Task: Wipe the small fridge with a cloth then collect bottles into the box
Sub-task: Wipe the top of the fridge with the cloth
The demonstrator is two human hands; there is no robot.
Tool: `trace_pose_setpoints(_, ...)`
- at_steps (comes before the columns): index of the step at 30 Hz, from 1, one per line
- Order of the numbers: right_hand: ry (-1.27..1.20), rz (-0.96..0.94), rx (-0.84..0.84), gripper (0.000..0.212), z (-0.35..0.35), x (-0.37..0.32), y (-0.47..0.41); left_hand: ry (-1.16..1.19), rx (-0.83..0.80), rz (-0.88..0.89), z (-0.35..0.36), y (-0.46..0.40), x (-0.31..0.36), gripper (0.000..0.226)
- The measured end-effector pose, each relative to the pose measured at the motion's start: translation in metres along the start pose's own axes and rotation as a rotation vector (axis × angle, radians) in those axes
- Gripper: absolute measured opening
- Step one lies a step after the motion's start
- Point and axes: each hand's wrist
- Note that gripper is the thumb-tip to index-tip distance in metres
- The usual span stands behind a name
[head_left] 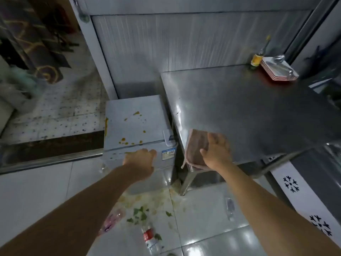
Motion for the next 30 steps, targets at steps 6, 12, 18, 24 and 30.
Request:
trace_pose_setpoints(6,0.086,-0.014,0.031,0.062,0.031,0.012,-0.021,0.001,-0.013,-0.009,0.025,-0.039,0.003,0.042)
trace_pose_setpoints(12,-0.141,-0.099,0.205,0.025,0.042,0.008,-0.024,0.033,-0.032,-0.026,0.035,-0.049,-0.004,0.041)
trace_pose_setpoints(18,-0.14,-0.105,0.124,0.027,0.032,-0.015,-0.037,0.06,-0.033,-0.055,0.014,-0.047,-0.022,0.039)
trace_pose_setpoints(24,-0.128,-0.196,0.128,0.028,0.017,-0.081,-0.036,0.09,0.008,-0.034,-0.017,-0.047,-0.066,0.039)
trace_pose_setpoints(30,-0.099,-0.149,0.139,0.03,0.015,-0.143,-0.03,0.101,-0.014,0.065,-0.035,-0.065,-0.128,0.041)
Point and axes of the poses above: each hand's wrist, its own y-axis away from the middle knuckle, its own z-axis out of the palm, x = y × z, and after that the axes turned 11 degrees about x, right-handed
